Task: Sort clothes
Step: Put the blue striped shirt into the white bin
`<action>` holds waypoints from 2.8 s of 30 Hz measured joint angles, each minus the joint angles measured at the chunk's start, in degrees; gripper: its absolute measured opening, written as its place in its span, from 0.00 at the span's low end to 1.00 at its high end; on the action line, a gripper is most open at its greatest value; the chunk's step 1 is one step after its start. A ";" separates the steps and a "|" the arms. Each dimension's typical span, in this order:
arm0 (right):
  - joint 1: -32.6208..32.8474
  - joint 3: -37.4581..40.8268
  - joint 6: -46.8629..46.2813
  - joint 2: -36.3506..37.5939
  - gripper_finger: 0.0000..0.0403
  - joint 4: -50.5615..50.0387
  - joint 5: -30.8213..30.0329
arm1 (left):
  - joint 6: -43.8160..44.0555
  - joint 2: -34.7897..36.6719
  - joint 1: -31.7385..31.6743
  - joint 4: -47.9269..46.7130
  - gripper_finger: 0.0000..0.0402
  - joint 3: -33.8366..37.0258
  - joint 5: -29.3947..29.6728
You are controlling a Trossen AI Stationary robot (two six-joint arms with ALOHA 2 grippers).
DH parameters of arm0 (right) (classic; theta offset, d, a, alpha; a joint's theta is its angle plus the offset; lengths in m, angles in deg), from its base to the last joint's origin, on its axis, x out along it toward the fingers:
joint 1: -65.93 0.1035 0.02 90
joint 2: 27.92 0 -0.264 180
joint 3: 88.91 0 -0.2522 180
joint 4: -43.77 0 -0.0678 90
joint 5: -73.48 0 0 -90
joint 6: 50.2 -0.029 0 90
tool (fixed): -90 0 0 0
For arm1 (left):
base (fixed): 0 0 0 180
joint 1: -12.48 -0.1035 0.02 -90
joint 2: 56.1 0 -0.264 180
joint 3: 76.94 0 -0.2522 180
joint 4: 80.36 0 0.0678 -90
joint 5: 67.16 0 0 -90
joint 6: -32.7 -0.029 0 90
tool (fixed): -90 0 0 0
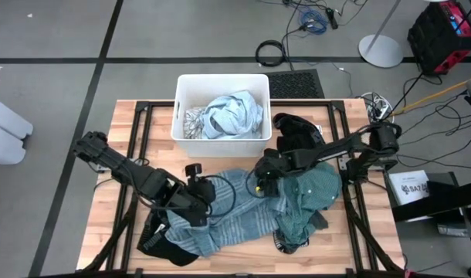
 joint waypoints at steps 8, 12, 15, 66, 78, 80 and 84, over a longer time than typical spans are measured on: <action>0.68 -0.31 0.14 -4.70 0.41 1.79 0.12 | -1.06 3.30 0.24 -0.35 0.44 -0.22 6.21; 1.49 -1.11 1.00 -2.68 0.14 0.21 -3.50 | -1.46 4.52 0.26 -0.39 0.44 -0.22 7.71; 1.84 -3.67 2.00 0.01 0.03 -0.62 -5.80 | -1.52 4.89 0.24 -0.46 0.44 -0.22 8.47; 16.45 -71.65 -12.87 -47.04 0.04 -40.51 -0.48 | -0.86 13.83 3.54 -3.80 0.44 -0.15 12.96; 16.30 -70.95 -13.24 -37.56 0.04 -55.76 -19.03 | -0.77 13.78 3.65 -3.78 0.44 -0.15 12.98; 16.12 -70.97 -14.58 -35.90 0.04 -57.38 -19.85 | -0.76 13.78 3.65 -3.78 0.44 -0.15 12.96; 15.93 -70.84 -18.03 -34.42 0.04 -55.20 -18.06 | -0.87 13.78 3.65 -3.79 0.44 -0.15 12.96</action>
